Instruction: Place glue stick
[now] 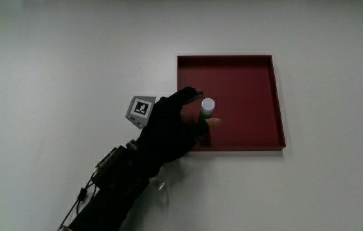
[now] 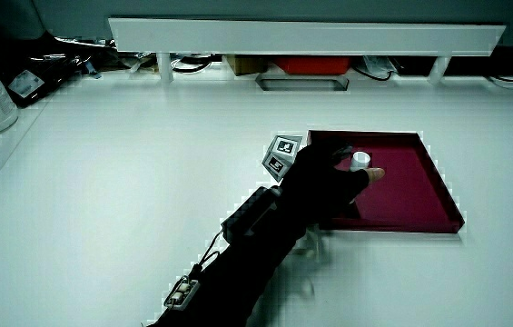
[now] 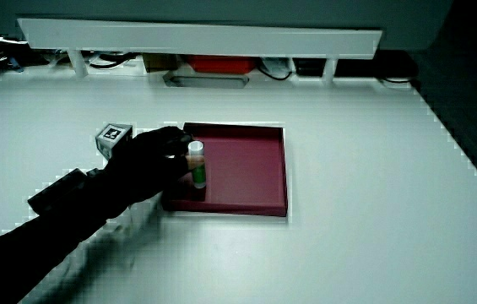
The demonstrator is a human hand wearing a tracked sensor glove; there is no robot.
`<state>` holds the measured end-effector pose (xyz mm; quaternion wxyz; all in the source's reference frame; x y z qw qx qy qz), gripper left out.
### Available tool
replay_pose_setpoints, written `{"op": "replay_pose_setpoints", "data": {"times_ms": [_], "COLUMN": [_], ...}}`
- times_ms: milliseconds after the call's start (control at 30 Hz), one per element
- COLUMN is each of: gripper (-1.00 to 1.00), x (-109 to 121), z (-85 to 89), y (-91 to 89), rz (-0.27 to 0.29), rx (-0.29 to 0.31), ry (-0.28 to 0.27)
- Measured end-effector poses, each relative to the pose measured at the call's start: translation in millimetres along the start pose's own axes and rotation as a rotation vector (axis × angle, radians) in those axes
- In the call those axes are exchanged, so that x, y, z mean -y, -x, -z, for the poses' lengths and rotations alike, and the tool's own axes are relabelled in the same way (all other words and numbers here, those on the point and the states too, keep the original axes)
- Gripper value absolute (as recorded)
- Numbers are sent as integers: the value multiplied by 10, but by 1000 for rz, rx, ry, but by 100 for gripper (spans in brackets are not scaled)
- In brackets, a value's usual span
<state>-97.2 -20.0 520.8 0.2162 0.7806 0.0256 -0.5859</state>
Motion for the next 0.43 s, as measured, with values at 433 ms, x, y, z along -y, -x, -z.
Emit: {"op": "replay_pose_setpoints", "data": {"times_ms": [433], "gripper": [-100], "x": [186], "z": [-646], "y": [-349], "rz": [29], "rx": [43], "ry": [171]}}
